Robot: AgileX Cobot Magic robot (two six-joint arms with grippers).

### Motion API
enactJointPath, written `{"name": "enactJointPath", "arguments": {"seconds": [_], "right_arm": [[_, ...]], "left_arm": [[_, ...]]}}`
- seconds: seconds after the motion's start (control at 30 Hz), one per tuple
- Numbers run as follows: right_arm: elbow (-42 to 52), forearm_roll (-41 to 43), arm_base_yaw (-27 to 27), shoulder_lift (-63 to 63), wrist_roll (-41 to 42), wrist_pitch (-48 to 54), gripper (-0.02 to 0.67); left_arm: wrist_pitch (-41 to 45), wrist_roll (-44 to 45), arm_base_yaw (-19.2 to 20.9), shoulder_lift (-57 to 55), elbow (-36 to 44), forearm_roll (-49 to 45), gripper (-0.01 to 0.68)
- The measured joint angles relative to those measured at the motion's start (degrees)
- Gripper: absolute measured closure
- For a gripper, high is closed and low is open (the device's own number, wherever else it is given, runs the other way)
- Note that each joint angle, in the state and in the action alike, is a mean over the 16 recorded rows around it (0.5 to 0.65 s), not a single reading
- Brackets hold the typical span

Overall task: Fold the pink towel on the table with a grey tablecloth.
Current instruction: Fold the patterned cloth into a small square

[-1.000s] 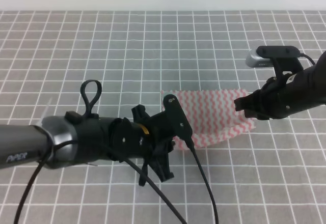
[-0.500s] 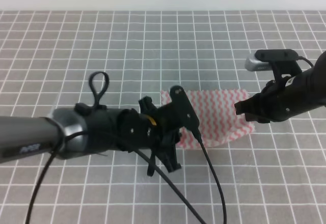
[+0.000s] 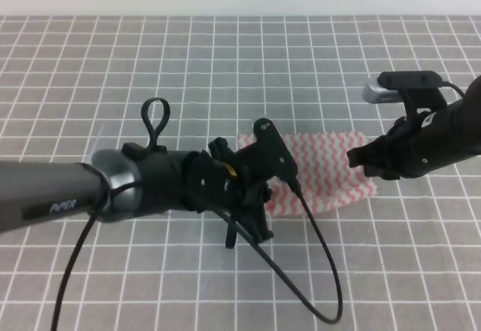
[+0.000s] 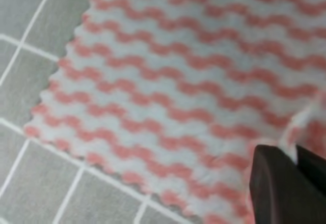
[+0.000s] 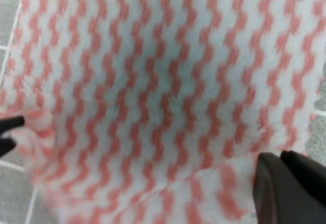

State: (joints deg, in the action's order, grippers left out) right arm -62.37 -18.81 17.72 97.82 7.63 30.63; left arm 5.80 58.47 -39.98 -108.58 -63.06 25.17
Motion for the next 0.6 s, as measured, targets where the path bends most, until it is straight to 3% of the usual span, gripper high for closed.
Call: {"name": "enactJointPath", "arguments": {"seconds": [0.6], "right_arm": [[0.0, 0.1, 0.0, 2.1, -0.2, -3.8, 0.665]], "left_arm": [[0.5, -0.5, 1.5, -3.7, -5.3, 0.0, 0.675]]}}
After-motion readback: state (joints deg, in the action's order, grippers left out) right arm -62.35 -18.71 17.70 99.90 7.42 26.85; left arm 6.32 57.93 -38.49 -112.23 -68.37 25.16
